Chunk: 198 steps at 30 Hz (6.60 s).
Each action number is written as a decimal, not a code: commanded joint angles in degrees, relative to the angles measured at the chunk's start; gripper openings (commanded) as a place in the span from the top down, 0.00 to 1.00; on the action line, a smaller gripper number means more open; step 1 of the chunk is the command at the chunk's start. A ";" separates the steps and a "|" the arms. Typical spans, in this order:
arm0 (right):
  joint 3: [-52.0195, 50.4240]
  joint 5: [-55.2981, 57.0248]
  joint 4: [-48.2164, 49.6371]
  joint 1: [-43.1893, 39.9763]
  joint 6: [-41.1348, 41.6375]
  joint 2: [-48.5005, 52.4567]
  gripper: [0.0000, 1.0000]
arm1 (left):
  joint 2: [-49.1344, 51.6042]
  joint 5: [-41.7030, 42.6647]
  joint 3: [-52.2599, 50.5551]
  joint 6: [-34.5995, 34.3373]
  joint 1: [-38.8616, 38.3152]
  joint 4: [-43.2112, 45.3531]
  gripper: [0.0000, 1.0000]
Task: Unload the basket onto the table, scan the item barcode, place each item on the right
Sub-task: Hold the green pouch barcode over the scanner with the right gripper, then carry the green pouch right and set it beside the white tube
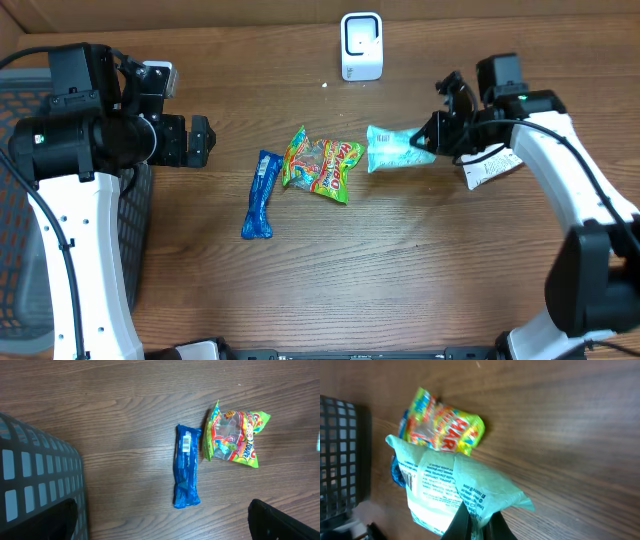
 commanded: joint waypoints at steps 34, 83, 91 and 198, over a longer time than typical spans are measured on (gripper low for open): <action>3.02 78.20 28.65 25.70 -9.14 -12.94 0.96 | -0.02 0.48 0.37 0.24 0.00 0.07 0.00; 9.84 51.74 94.23 17.31 -74.40 29.16 0.96 | 0.04 0.48 0.35 0.24 0.00 0.07 0.00; 17.46 49.64 88.19 16.06 -74.40 32.33 0.96 | 0.04 0.48 0.35 0.24 0.00 0.09 0.00; -3.85 22.84 -10.80 -20.02 -14.27 -6.78 0.96 | 0.13 0.48 0.35 0.24 0.00 0.07 0.00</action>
